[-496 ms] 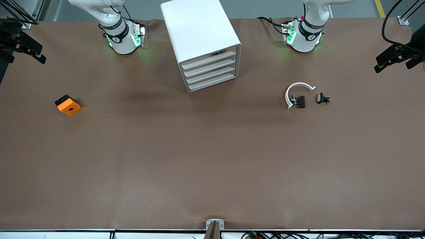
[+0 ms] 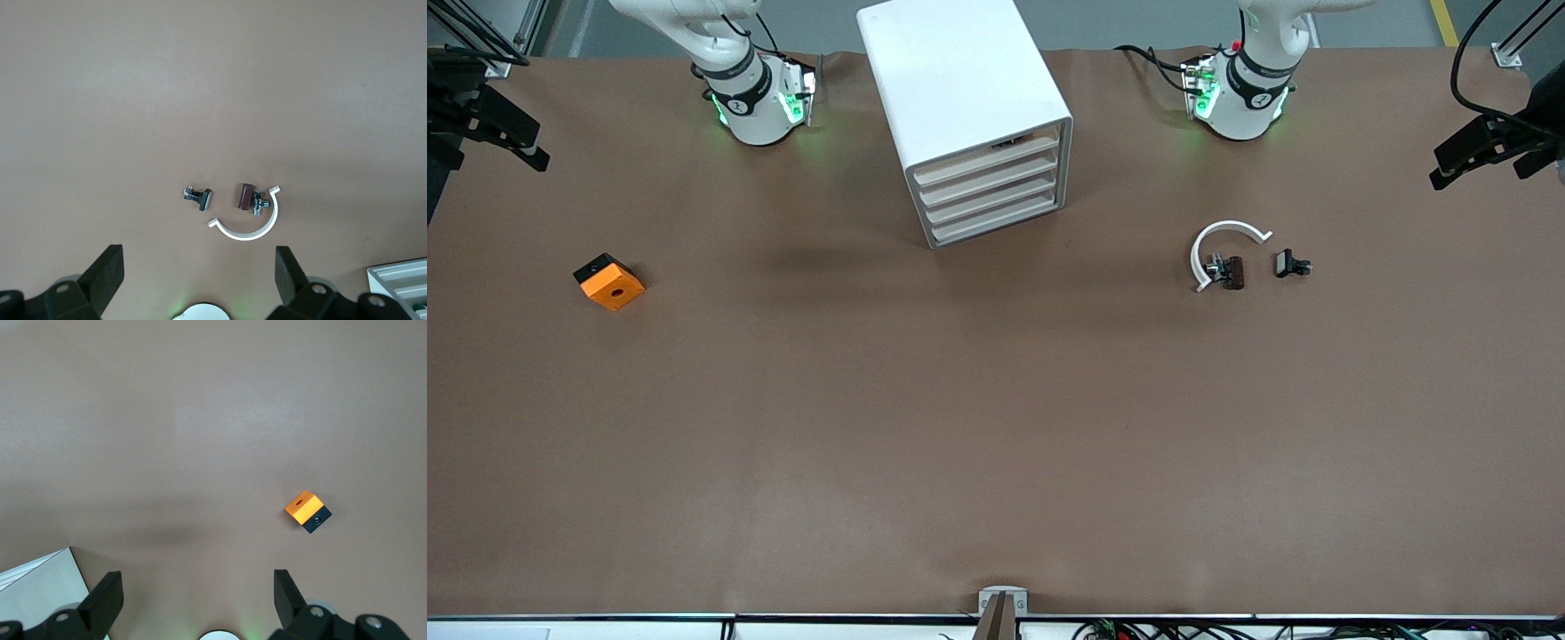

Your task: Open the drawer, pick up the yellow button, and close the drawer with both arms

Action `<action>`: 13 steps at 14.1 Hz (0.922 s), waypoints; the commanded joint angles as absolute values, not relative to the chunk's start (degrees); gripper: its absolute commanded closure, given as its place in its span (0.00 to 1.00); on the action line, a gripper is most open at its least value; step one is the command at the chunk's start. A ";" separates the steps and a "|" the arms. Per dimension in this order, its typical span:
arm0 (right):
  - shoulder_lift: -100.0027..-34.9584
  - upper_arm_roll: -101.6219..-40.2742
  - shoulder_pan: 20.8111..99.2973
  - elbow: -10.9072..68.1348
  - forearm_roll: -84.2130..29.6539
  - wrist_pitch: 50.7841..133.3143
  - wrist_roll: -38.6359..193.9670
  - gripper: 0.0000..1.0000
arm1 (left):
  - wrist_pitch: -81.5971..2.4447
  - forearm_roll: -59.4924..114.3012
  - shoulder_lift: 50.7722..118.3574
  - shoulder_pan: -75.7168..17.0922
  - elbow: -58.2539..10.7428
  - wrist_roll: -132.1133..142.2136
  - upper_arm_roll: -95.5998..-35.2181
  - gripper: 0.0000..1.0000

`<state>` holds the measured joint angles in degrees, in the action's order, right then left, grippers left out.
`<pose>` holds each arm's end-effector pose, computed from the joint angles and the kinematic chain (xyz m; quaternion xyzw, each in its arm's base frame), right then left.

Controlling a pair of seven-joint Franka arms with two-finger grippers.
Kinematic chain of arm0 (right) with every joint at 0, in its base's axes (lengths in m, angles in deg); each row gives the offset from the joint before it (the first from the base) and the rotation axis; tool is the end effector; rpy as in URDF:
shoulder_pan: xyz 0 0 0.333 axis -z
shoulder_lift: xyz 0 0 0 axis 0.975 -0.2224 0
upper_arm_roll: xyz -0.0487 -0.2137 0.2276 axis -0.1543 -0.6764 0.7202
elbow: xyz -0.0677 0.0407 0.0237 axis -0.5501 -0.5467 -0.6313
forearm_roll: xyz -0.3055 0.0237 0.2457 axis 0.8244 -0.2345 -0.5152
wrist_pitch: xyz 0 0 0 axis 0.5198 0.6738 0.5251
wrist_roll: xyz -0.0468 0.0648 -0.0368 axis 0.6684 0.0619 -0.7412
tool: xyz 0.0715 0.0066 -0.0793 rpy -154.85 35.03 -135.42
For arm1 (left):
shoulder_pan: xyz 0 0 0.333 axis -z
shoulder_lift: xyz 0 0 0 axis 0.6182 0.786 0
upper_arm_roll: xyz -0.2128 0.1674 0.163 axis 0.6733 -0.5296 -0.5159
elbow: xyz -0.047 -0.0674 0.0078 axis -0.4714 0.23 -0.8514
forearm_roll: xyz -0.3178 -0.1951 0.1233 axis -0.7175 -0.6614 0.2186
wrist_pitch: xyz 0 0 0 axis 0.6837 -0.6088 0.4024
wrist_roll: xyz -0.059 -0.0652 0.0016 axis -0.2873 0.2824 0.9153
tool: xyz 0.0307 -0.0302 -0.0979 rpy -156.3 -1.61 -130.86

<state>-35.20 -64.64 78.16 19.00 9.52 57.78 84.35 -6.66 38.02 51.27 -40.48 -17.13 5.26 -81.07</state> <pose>0.4878 -0.0003 0.6972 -0.9999 0.0156 -0.0059 0.0001 0.5010 -0.0010 0.6624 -0.9982 -0.0571 0.0099 0.0177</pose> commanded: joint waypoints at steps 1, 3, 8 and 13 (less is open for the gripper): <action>-34.08 -64.71 78.65 19.68 9.39 57.82 84.10 0.00 | -5.56 39.12 52.17 -40.21 -16.06 5.63 -81.27 0.00; -34.00 -64.53 78.56 19.68 9.39 57.82 84.19 0.00 | -5.82 37.55 53.84 -39.86 -16.15 6.07 -81.01 0.00; -33.91 -64.45 78.56 19.50 9.39 57.73 84.19 0.00 | -7.40 29.63 59.90 -38.63 -16.42 19.83 -77.77 0.00; -34.26 -64.62 78.56 19.42 9.39 57.38 84.19 0.00 | -10.30 29.37 67.36 -37.23 -16.33 40.37 -68.81 0.00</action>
<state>-35.08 -64.77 78.17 19.01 9.52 57.71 84.35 -9.51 29.95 64.52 -37.91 -17.38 32.49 -71.05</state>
